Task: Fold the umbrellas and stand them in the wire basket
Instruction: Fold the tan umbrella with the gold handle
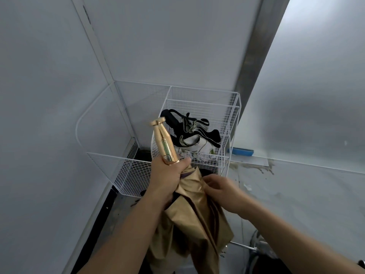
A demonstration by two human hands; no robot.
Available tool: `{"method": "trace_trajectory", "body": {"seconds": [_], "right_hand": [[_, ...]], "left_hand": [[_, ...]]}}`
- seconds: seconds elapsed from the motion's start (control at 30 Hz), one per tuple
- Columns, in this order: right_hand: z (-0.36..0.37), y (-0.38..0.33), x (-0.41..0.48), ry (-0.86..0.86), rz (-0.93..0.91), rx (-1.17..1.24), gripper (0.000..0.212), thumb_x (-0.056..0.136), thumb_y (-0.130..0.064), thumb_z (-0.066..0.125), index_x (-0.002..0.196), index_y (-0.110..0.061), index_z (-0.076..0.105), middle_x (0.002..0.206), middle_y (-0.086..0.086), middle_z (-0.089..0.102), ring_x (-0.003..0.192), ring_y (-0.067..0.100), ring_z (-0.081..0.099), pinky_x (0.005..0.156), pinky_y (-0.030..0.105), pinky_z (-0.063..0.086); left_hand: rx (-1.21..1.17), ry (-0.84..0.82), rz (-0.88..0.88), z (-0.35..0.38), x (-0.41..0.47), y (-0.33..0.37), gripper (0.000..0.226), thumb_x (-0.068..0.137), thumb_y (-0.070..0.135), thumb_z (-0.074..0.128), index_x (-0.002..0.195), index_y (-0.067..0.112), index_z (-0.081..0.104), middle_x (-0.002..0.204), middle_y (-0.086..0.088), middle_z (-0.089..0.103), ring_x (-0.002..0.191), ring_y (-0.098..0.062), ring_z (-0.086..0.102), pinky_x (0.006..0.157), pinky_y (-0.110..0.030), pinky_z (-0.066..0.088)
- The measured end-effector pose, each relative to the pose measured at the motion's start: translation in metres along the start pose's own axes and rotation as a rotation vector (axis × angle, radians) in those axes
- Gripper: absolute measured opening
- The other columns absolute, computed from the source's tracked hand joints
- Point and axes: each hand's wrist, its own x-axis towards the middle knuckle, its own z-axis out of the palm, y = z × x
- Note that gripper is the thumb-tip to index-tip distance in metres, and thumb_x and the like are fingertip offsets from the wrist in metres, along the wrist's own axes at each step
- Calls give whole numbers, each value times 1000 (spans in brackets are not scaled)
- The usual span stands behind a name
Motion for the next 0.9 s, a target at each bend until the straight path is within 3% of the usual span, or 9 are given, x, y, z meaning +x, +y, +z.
{"method": "trace_trajectory", "body": {"seconds": [0.13, 0.23, 0.33, 0.4, 0.5, 0.63, 0.73, 0.83, 0.9], "right_hand": [[19, 16, -2, -103, 104, 197, 22, 99, -32, 55, 119, -29, 65, 109, -2, 72, 101, 13, 69, 84, 28, 56], [43, 46, 3, -108, 173, 164, 20, 98, -32, 53, 109, -28, 69, 104, -1, 73, 99, 16, 70, 90, 38, 57], [55, 93, 9, -73, 196, -156, 20, 97, -35, 53, 87, -23, 67, 87, -2, 68, 82, 17, 65, 76, 39, 56], [54, 128, 7, -94, 280, -445, 24, 95, -43, 54, 105, -25, 66, 100, 1, 68, 90, 18, 64, 68, 29, 49], [50, 184, 13, -140, 371, -779, 59, 90, -52, 59, 138, -21, 45, 130, 7, 59, 116, 26, 57, 85, 34, 48], [68, 242, 42, -165, 341, -969, 110, 75, -65, 69, 154, -17, 11, 155, 12, 27, 142, 33, 28, 108, 49, 35], [86, 267, 67, -200, 393, -949, 119, 76, -67, 65, 155, -17, -8, 163, 13, 4, 149, 37, 11, 112, 60, 24], [105, 286, 80, -225, 462, -892, 110, 83, -62, 60, 155, -21, -13, 165, 15, -2, 142, 37, 32, 109, 56, 33], [112, 295, 85, -179, 489, -878, 102, 85, -54, 61, 154, -22, -7, 158, 19, 25, 124, 35, 53, 98, 46, 47]], "left_hand": [[101, -6, -15, 4, -10, -27, 24, 79, 12, 80, 85, -2, 61, 75, -14, 63, 63, -20, 65, 54, -26, 53], [138, 32, -70, 9, -15, -53, 26, 80, 9, 79, 75, 8, 53, 69, -7, 57, 59, -17, 59, 50, -20, 47], [157, 97, -127, 9, -16, -82, 24, 80, 6, 78, 77, 10, 54, 69, -2, 57, 61, -14, 57, 49, -20, 44], [176, 120, -154, 8, -14, -101, 27, 81, 5, 76, 71, 13, 52, 67, -1, 56, 62, -16, 55, 53, -25, 43], [233, 128, -159, 9, -2, -127, 32, 80, 4, 75, 66, 15, 49, 64, -2, 53, 64, -20, 55, 58, -29, 43], [297, 105, -172, 14, 17, -158, 30, 82, 7, 74, 70, 18, 49, 70, -3, 55, 67, -20, 55, 62, -31, 45], [312, 114, -199, 15, 29, -175, 25, 82, 10, 75, 72, 12, 52, 71, -5, 57, 68, -20, 57, 59, -28, 44], [336, 124, -212, 12, 40, -187, 20, 82, 12, 75, 76, 8, 56, 70, -5, 57, 66, -19, 57, 56, -25, 43], [331, 124, -215, 9, 46, -191, 20, 83, 10, 74, 75, 9, 56, 68, -1, 58, 64, -15, 58, 52, -18, 44]]}}
